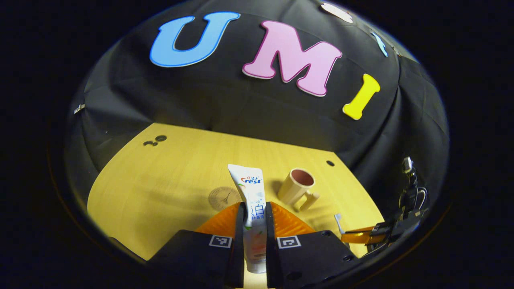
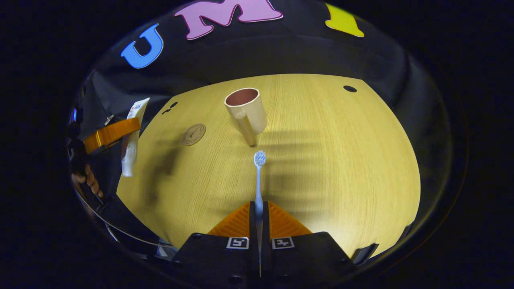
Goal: Put the toothbrush and toothpaste on the desktop into the cup, then pick up the cup and place it on the coaster on the desktop.
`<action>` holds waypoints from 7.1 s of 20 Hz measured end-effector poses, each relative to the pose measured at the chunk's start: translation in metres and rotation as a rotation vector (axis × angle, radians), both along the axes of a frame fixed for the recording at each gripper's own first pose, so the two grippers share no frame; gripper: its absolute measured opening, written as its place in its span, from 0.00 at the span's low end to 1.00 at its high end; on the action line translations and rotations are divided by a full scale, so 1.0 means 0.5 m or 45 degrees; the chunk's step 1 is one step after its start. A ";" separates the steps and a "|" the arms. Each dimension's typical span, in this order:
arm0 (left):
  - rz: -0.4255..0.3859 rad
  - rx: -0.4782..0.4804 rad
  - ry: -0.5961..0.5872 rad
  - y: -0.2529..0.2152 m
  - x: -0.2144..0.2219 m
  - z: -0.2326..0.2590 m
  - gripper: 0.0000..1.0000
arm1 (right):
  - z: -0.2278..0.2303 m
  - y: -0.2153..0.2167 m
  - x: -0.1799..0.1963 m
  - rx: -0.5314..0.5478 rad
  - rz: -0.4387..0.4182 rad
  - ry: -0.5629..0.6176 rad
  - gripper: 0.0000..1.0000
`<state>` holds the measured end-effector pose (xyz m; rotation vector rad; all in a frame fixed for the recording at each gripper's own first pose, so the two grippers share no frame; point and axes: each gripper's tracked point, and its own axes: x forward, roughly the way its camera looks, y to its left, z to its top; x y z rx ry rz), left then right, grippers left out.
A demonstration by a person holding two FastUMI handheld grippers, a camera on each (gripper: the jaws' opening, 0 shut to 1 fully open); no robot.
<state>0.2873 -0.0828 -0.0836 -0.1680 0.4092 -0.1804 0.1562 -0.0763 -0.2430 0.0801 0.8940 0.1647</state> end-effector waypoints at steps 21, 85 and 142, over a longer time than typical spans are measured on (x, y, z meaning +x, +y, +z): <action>-0.299 -0.043 -0.413 -0.309 0.373 0.008 0.27 | -0.004 -0.161 0.057 0.197 -0.159 -0.036 0.06; 0.275 -0.113 -0.232 0.056 -0.079 -0.190 0.98 | 0.104 0.086 0.390 0.138 0.097 -0.815 0.98; 0.260 0.071 0.017 0.138 -0.279 -0.072 0.98 | -0.087 0.147 0.388 -0.297 0.159 0.343 0.24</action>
